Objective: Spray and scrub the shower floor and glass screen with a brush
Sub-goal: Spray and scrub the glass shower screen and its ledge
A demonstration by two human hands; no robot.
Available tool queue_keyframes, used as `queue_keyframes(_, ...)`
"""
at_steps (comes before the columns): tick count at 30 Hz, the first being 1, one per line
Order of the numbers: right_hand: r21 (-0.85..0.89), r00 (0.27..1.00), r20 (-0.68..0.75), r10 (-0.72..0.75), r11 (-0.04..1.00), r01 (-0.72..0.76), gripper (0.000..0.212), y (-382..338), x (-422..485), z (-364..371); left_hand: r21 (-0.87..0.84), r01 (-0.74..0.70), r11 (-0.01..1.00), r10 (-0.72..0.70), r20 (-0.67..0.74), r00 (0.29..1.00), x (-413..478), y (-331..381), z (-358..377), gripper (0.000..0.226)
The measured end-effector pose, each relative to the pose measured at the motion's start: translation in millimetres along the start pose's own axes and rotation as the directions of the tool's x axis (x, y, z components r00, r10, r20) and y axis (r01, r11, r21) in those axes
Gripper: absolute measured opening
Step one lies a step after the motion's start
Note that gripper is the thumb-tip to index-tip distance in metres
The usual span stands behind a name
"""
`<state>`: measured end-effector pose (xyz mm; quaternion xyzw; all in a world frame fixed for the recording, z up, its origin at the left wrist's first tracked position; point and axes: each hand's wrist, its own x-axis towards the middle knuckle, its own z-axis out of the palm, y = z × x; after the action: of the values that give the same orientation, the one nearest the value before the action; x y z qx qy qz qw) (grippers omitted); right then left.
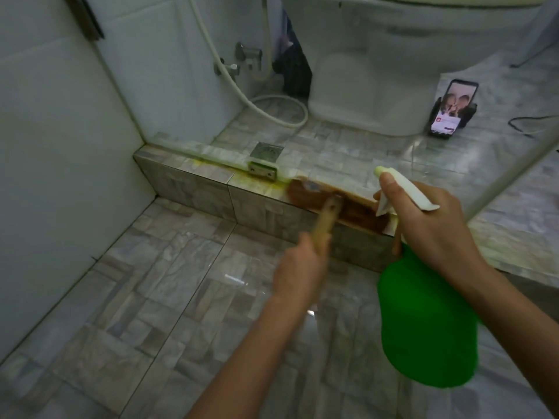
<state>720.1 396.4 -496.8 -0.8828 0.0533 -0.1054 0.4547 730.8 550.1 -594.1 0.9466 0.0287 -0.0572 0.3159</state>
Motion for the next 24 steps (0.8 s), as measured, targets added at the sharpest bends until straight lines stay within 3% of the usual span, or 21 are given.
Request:
queue_keyframes(2,-0.005,1.000,-0.002,0.012,1.000,-0.012,0.054,2.2,0.2,-9.6,-0.052,0.120,0.991,-0.125,-0.121,0.985,16.4,-23.7,-17.5,0.049)
queue_keyframes(4,-0.011,1.000,-0.008,0.014,1.000,-0.014,0.055,1.9,2.1,-16.5,-0.091,0.148,0.985,-0.160,-0.143,0.977,16.1,-23.8,-18.4,0.049)
queue_keyframes(8,-0.043,0.999,-0.054,0.001,0.999,-0.003,0.055,-1.8,7.3,-16.9,-0.055,-0.058,0.997,0.063,0.097,0.993,-16.0,17.0,17.2,0.043)
queue_keyframes(9,-0.060,0.998,-0.056,0.000,0.998,-0.004,0.056,-0.8,7.3,-17.3,-0.030,-0.087,0.996,0.089,0.092,0.992,-16.6,17.7,18.4,0.043)
queue_keyframes(13,-0.093,0.999,-0.035,0.017,0.995,-0.021,0.053,18.0,-1.4,-37.2,-0.084,0.096,0.992,-0.109,-0.163,0.981,6.9,-15.0,-6.8,0.045)
queue_keyframes(15,-0.106,0.998,-0.048,0.044,0.993,-0.048,0.053,35.6,-5.6,-51.3,-0.151,0.146,0.978,-0.173,-0.183,0.968,6.0,-18.4,-7.1,0.043)
queue_keyframes(20,-0.040,0.996,-0.042,0.077,0.996,-0.079,0.063,67.2,-17.1,-70.3,-0.023,-0.095,0.995,0.095,-0.010,0.995,-15.7,20.2,26.2,0.045)
queue_keyframes(22,0.004,0.996,-0.015,0.083,0.997,-0.083,0.074,72.8,-24.9,-74.2,-0.022,-0.056,0.998,0.054,-0.089,0.995,-5.3,9.6,18.9,0.049)
queue_keyframes(24,0.043,0.995,-0.018,0.099,0.994,-0.098,0.076,76.3,-30.3,-80.3,-0.098,0.073,0.992,-0.092,-0.196,0.976,2.7,-7.5,6.7,0.050)
